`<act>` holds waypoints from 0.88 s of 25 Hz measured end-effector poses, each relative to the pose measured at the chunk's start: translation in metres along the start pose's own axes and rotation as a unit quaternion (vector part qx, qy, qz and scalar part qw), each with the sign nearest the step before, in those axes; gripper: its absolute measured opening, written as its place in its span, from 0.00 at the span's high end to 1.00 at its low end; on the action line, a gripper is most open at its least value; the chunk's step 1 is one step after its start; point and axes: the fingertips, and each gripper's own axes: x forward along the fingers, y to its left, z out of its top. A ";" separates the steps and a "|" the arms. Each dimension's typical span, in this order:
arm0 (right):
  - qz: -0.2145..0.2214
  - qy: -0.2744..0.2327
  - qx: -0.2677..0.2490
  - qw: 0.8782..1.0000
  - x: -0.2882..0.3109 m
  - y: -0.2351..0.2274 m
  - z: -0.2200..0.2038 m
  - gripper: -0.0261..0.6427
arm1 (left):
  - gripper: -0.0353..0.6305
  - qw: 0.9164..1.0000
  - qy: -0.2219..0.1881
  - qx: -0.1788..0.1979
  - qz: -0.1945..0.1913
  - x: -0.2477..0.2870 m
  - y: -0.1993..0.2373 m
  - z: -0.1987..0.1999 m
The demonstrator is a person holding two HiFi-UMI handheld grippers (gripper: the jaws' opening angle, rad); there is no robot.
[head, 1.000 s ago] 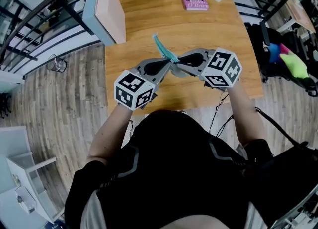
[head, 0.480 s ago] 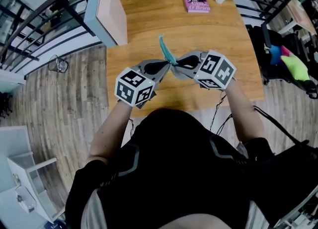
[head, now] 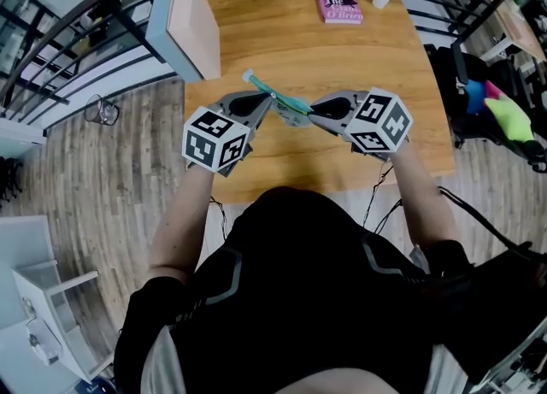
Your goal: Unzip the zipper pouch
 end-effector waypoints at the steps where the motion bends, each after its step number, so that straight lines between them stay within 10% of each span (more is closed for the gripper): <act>1: -0.001 -0.002 0.004 1.000 0.000 -0.002 -0.001 0.89 | 0.90 1.000 0.001 -0.007 0.004 0.000 0.003 -0.002; 22: -0.109 -0.029 0.049 0.992 -0.015 -0.079 -0.001 0.89 | 0.90 0.996 0.016 -0.034 0.085 -0.009 0.064 -0.008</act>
